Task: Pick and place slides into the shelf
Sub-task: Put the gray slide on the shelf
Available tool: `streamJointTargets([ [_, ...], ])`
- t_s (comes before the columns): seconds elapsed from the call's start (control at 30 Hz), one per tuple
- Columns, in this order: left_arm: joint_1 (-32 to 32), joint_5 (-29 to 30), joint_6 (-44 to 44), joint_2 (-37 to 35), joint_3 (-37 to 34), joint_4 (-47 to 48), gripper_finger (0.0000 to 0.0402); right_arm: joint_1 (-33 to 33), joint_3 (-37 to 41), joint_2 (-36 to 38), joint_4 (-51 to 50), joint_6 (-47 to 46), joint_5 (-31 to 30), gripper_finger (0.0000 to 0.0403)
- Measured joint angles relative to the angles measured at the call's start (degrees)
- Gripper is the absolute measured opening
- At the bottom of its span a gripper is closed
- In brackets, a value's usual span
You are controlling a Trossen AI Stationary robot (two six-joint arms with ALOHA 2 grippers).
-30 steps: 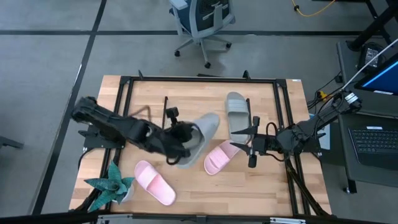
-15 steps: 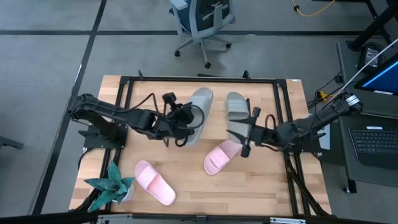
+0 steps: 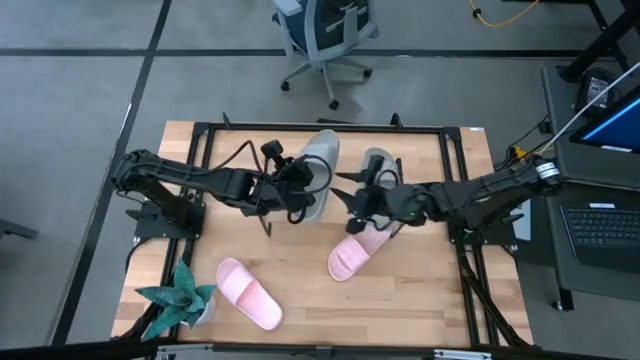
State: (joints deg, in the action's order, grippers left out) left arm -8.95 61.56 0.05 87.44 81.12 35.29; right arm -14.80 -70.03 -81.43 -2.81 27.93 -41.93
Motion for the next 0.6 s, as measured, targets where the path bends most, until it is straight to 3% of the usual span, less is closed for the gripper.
streamJointTargets([
  [0.6, -0.10, -0.96, 0.01, 0.00, 0.02, 0.00, 0.0002, 6.11, -7.81, -9.22, -0.35, 4.48, 3.13, 0.0179],
])
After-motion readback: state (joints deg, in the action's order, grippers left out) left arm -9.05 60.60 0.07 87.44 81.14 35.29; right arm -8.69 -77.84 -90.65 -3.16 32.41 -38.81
